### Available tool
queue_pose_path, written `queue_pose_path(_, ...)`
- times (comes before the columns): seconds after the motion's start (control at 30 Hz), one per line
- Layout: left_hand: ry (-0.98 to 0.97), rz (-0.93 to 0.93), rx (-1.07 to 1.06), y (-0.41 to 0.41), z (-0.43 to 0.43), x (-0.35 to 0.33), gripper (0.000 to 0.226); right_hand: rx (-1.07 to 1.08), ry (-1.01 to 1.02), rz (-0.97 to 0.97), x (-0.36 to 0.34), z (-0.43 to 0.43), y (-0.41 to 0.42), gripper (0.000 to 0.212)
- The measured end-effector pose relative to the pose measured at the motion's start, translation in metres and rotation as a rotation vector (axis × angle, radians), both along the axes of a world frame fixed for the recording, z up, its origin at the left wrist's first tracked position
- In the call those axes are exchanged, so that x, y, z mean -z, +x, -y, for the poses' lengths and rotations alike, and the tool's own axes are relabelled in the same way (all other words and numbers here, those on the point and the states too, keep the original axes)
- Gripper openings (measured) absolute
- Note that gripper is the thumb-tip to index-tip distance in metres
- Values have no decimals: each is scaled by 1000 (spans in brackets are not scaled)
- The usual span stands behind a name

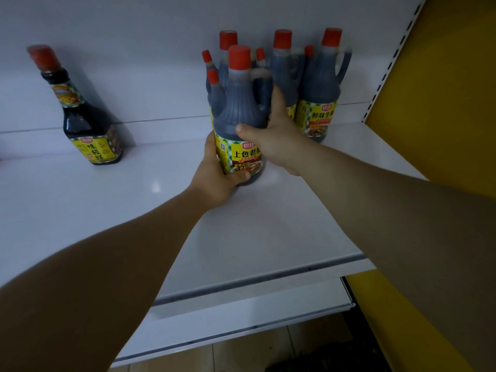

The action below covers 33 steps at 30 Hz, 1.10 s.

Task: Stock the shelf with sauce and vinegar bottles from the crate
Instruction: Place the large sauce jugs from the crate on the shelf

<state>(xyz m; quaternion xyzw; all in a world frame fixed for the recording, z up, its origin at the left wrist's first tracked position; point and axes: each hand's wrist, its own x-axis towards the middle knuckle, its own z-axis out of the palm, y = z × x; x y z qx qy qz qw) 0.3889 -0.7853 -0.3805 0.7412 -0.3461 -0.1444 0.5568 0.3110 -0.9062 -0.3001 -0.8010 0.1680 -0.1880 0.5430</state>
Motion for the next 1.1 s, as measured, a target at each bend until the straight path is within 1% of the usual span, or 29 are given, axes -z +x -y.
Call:
queue_pose_path(0.2, 53, 12, 7, 13, 4, 0, 96, 21, -16, -6, 4, 3, 7, 97)
queue_pose_path(0.33, 32, -17, 8, 9, 2, -1, 99, 35, -29, -8, 3, 0, 6, 95)
queue_pose_path(0.43, 7, -27, -9, -1, -3, 4, 105, 103, -98, 30, 5, -7, 3, 96)
queue_pose_path(0.5, 35, 5, -44, -4, -4, 7, 100, 134, -142, 31, 8, -10, 2, 98)
queue_pose_path(0.6, 102, 22, -93, -3, -3, 6, 92, 135, -132, 12, 10, -11, 6, 98)
queue_pose_path(0.73, 155, -2, -50, -8, -4, -5, 95, 133, -103, -40, 6, -15, 4, 96)
queue_pose_path(0.8, 169, -62, -32, -19, -6, -13, 98, 141, -51, -75, 5, -16, -8, 95)
queue_pose_path(0.87, 173, -64, -17, -28, -12, -19, 96, 172, -12, -69, 5, -15, -29, 87)
queue_pose_path(0.93, 210, -47, 23, -37, -23, -25, 99, 203, -51, -79, 7, -13, -56, 78)
queue_pose_path(1.0, 283, -18, 82, -45, -35, -31, 104, 250, -78, -153, 8, -12, -86, 80)
queue_pose_path(1.1, 423, 79, 168, -66, -48, -43, 108, 344, -63, -293, 10, -17, -136, 87)
